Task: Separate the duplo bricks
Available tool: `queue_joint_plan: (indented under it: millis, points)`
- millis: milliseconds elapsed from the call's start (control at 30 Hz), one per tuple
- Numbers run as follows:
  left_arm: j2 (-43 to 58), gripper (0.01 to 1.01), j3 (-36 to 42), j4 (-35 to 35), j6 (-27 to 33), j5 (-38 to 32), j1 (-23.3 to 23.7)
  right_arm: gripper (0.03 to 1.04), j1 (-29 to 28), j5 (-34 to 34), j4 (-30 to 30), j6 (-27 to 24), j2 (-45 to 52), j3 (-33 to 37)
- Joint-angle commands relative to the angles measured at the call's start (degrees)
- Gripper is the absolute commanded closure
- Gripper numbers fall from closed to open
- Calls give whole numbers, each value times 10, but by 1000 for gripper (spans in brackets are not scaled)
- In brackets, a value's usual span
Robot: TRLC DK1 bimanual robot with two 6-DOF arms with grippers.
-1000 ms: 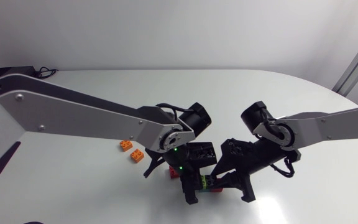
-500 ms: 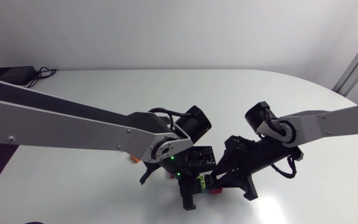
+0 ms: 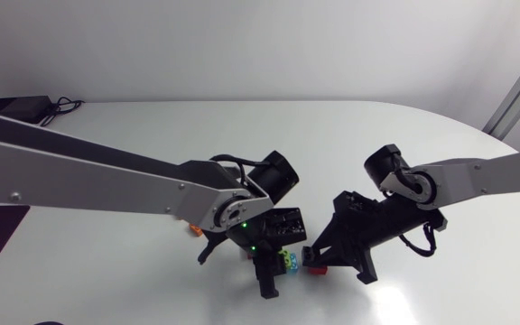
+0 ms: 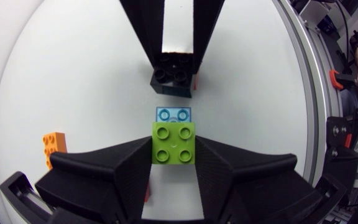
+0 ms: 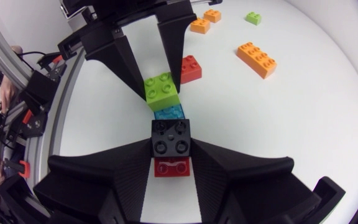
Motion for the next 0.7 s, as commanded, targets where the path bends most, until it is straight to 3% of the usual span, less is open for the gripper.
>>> queue_joint_plan:
  millis: [0, 133, 433, 500, 567, 600, 633, 667]
  points:
    - [-1, 669, -3, -1, -7, 6, 12, 897, -5, 20, 32, 11, -21, -30]
    - [-9, 669, -3, -5, -3, 6, 16, 897, -8, 58, 84, 15, -33, -53]
    - [-12, 669, 9, -21, 9, 6, 23, 887, -8, 62, 112, 11, -33, -78]
    - [-16, 669, 11, -26, 12, 6, 22, 689, -9, 59, 111, 12, -38, -79]
    - [-21, 669, 12, -29, 15, 6, 23, 331, -9, 57, 103, 14, -47, -76]
    - [-25, 669, 13, -32, 17, 6, 24, 198, -9, 56, 97, 14, -54, -75]
    - [-28, 669, 16, -36, 20, 6, 28, 121, -9, 54, 88, 15, -63, -73]
    - [-32, 669, 19, -41, 22, 6, 30, 111, -8, 51, 80, 14, -73, -71]
